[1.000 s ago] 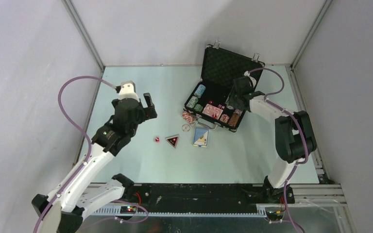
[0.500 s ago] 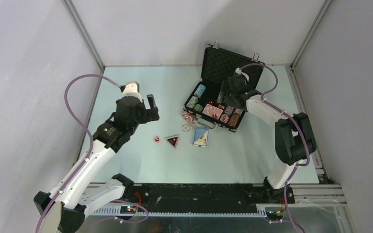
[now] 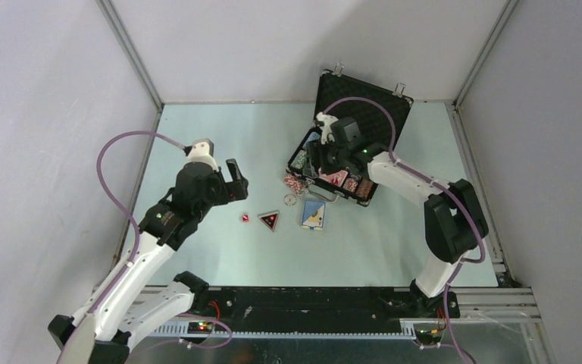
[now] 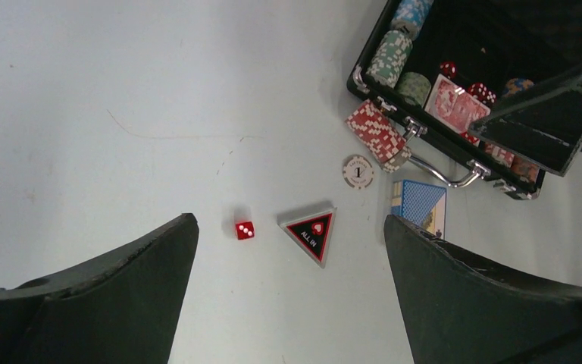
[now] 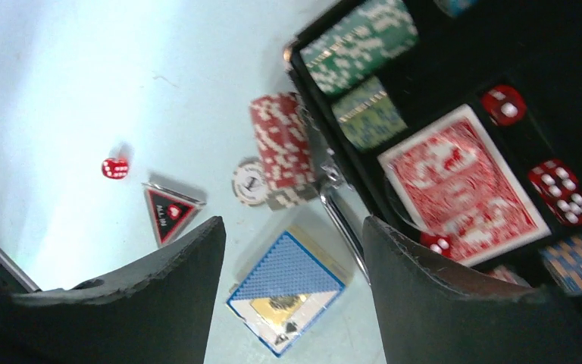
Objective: Pack up texas hold em set
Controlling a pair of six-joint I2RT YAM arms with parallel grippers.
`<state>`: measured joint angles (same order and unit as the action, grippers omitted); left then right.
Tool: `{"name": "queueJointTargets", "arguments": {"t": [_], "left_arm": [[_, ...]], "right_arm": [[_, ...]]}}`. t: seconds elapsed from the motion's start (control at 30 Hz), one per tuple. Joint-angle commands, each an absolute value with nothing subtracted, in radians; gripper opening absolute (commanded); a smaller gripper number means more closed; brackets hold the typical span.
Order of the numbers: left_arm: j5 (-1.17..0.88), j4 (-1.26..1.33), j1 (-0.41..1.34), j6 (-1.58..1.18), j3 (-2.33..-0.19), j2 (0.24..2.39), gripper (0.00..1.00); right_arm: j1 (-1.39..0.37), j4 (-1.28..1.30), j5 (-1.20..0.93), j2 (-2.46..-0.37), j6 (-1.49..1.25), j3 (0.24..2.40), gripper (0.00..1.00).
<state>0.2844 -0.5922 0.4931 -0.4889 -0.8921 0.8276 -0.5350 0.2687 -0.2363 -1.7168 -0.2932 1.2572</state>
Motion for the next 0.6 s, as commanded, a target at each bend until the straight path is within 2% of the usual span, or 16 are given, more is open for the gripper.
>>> {"name": "queueJointTargets", "arguments": {"t": [0.0, 0.17, 0.33, 0.57], "left_arm": [[0.233, -0.6, 0.477, -0.48, -0.902, 0.826, 1.0], [0.191, -0.652, 0.469, -0.437, -0.919, 0.833, 1.0], [0.139, -0.658, 0.468, -0.408, -0.881, 0.8, 1.0], [0.135, -0.655, 0.467, -0.408, -0.827, 0.723, 1.0]], "right_arm": [[-0.58, 0.302, -0.278, -1.78, -0.215, 1.367, 0.69], [-0.622, 0.421, -0.243, -1.881, -0.143, 1.532, 0.68], [-0.635, 0.558, -0.223, -2.008, -0.096, 1.717, 0.61], [-0.672, 0.646, -0.193, -2.095, -0.082, 1.82, 0.61]]}}
